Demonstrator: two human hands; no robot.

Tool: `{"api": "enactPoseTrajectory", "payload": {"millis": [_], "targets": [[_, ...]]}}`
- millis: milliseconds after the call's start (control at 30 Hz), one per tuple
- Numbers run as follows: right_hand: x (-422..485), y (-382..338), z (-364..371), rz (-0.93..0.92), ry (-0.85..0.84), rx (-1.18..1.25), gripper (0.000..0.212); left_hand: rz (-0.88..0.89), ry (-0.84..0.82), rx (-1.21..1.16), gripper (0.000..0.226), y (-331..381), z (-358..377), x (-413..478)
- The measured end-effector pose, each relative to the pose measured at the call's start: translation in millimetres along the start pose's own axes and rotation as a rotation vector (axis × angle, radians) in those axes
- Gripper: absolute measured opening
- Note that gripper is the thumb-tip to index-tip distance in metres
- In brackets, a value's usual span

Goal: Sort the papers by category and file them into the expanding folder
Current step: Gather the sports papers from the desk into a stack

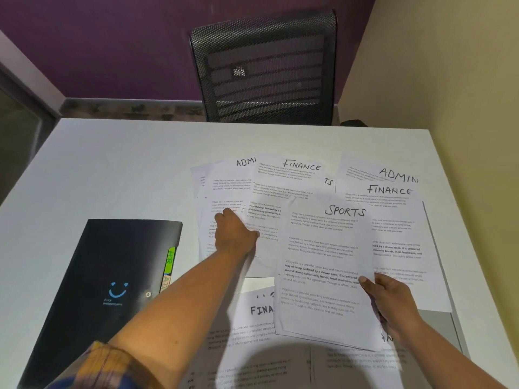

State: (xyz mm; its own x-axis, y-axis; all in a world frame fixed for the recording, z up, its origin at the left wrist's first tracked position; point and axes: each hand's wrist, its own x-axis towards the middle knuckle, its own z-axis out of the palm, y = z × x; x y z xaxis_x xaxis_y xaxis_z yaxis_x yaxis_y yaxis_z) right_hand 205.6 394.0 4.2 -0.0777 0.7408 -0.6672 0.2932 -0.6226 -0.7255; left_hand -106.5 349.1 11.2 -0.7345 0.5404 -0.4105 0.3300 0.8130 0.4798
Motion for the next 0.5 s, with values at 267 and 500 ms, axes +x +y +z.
{"api": "enactPoseTrajectory", "payload": {"millis": [267, 500], "targets": [[-4, -4, 2, 0.0, 0.006, 0.031, 0.023, -0.067, -0.037, -0.187, 0.009, -3, -5, 8], [-6, -6, 2, 0.011, 0.003, 0.044, 0.018, -0.008, -0.058, -0.36, 0.025, -2, -10, 9]]}}
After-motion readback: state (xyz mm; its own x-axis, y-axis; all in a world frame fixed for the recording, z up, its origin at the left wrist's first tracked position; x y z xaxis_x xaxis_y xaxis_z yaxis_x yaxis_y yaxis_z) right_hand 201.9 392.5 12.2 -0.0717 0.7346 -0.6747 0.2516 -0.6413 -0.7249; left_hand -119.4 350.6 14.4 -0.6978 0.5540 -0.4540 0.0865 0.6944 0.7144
